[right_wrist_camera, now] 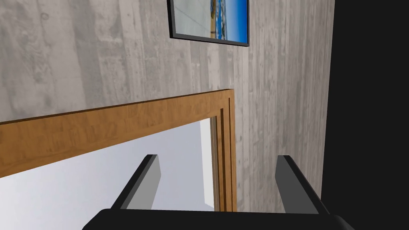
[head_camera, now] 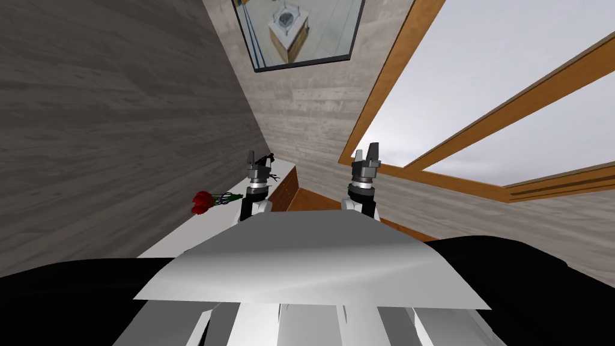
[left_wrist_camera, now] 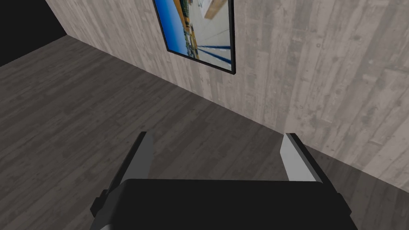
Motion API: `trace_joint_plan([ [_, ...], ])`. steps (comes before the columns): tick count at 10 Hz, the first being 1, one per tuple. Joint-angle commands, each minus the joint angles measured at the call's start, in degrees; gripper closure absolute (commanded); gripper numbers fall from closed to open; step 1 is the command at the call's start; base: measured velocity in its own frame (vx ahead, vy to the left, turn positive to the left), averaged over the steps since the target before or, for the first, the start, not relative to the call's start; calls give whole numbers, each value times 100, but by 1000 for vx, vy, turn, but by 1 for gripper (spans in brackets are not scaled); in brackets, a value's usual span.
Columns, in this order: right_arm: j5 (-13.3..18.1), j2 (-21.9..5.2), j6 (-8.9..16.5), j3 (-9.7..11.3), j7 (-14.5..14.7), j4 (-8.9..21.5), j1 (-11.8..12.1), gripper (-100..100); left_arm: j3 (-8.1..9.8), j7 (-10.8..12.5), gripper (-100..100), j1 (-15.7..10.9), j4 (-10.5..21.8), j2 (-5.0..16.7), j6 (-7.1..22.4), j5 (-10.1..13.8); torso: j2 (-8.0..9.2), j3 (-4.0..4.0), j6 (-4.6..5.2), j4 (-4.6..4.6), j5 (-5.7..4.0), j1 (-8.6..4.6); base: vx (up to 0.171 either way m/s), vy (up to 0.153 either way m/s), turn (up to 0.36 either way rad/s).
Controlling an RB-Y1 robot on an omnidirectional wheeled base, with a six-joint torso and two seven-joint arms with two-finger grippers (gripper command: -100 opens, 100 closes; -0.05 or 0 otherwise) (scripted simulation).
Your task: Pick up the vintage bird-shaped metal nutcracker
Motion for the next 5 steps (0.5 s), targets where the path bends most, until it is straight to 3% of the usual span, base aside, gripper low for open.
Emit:
trace_joint_plan([
  [1, 0, 0, 0, 0, 0, 0, 0, 0, -3, -9, -100, -53, 129, 88, 3, 161, 0, 0, 0, 0, 0, 0, -107, 6, -19],
  [4, 0, 0, 0, 0, 0, 0, 1, 0, -105, -123, -100, -444, 700, 394, 230, 711, -21, -12, 0, -5, 1, 8, -108, 27, -76],
  [5, 0, 0, 0, 0, 0, 0, 1, 0, -105, -123, -100, -444, 746, 394, 230, 795, -16, -9, -1, -3, 2, 9, -98, 28, -25],
])
